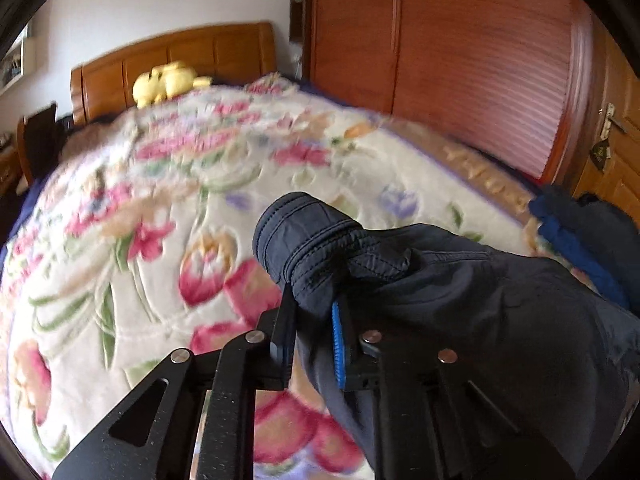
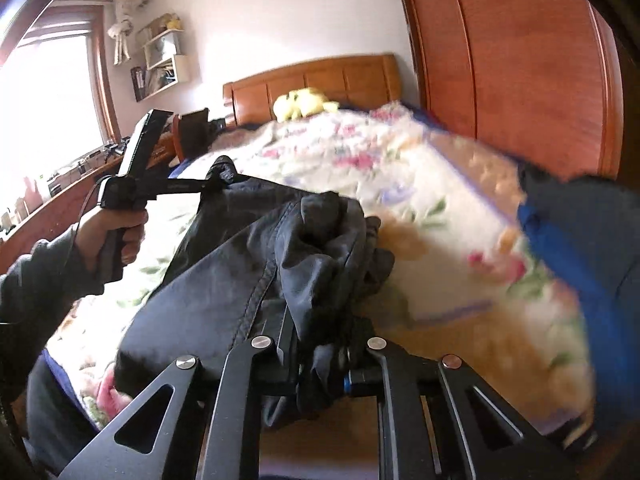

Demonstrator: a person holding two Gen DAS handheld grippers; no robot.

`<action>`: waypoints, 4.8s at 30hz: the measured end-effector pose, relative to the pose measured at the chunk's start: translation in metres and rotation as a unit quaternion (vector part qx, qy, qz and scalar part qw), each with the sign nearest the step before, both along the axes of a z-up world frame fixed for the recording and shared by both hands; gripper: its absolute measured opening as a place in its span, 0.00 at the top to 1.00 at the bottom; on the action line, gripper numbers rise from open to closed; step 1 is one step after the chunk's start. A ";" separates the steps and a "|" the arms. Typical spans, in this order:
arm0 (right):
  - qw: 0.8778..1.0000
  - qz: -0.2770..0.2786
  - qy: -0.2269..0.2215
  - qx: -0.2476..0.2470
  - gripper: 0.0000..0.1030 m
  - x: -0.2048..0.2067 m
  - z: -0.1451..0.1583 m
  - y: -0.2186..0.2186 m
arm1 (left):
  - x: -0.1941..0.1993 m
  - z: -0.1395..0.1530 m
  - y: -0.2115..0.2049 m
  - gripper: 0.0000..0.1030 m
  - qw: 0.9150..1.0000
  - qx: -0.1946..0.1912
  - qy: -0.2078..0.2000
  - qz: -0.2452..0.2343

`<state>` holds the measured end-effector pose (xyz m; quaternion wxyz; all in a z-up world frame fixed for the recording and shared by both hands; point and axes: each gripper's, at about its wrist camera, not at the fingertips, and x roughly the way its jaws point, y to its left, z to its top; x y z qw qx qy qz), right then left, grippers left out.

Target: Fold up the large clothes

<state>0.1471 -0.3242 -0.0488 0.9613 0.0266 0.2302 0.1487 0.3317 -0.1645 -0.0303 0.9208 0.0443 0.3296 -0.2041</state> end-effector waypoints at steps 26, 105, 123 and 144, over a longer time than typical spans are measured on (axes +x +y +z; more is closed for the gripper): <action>0.950 -0.281 -0.079 -0.109 0.86 -0.097 0.125 -0.295 | -0.050 0.136 -0.364 0.85 0.977 -0.031 -0.063 -0.203; 1.000 0.016 0.006 -0.024 0.11 -0.080 0.005 0.086 | -0.271 -0.006 0.154 0.26 0.989 -0.007 -0.027 0.145; 0.995 0.035 -0.087 -0.020 0.11 -0.125 0.053 0.077 | -0.322 0.071 0.172 0.26 0.981 -0.045 -0.112 0.155; 0.995 0.029 -0.092 -0.016 0.11 -0.149 0.045 0.092 | -0.328 0.069 0.172 0.26 0.979 -0.045 -0.113 0.166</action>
